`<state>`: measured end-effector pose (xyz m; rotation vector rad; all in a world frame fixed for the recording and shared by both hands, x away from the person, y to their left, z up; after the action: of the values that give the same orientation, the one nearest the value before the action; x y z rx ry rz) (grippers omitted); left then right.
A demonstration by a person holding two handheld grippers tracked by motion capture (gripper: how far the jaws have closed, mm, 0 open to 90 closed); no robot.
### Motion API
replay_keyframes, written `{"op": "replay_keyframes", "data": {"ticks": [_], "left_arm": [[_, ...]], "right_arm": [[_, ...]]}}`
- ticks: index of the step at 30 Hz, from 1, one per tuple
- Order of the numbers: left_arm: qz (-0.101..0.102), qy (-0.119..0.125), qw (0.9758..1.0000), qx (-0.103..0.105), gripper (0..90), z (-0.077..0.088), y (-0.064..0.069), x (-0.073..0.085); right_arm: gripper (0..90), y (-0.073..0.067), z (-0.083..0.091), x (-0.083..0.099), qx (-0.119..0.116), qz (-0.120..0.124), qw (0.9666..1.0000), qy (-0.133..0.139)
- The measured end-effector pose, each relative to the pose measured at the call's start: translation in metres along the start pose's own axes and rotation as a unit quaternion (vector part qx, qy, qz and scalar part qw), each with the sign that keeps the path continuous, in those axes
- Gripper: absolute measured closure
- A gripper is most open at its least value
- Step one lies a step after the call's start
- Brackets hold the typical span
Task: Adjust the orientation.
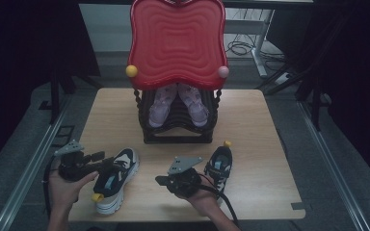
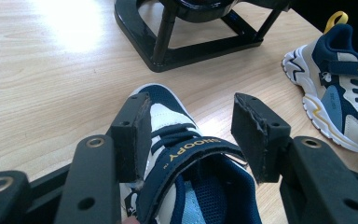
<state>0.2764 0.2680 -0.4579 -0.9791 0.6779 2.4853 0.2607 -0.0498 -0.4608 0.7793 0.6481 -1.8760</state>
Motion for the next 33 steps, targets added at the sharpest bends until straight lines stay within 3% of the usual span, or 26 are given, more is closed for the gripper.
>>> {"op": "replay_keyframes", "data": {"ticks": [10,21,33], "left_arm": [[-0.001,-0.002,1.0,0.002,47.1,-0.001,0.001,0.0],[-0.001,-0.003,1.0,0.002,47.0,-0.001,-0.001,0.0],[-0.002,-0.009,0.9999,0.004,46.5,-0.004,0.0,0.0]], "right_arm": [[89.4,0.013,0.013,0.014,0.029,-0.018,0.9993,-0.016],[89.4,0.029,0.02,0.03,0.054,-0.042,0.9962,-0.053],[89.4,0.038,0.028,0.047,0.064,-0.065,0.9936,-0.067]]}}
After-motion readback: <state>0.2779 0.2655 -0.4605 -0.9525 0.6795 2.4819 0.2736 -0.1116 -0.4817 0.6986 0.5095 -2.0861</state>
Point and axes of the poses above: each handheld gripper's, and its own axes: z roughly backward along the jaws, x roughly out of its underside, y roughly to its right, the point moved 2 cm from there along -z, roughly forward along the jaws, and after that the axes turned 6 degrees about -y, right-handed, at the moved point
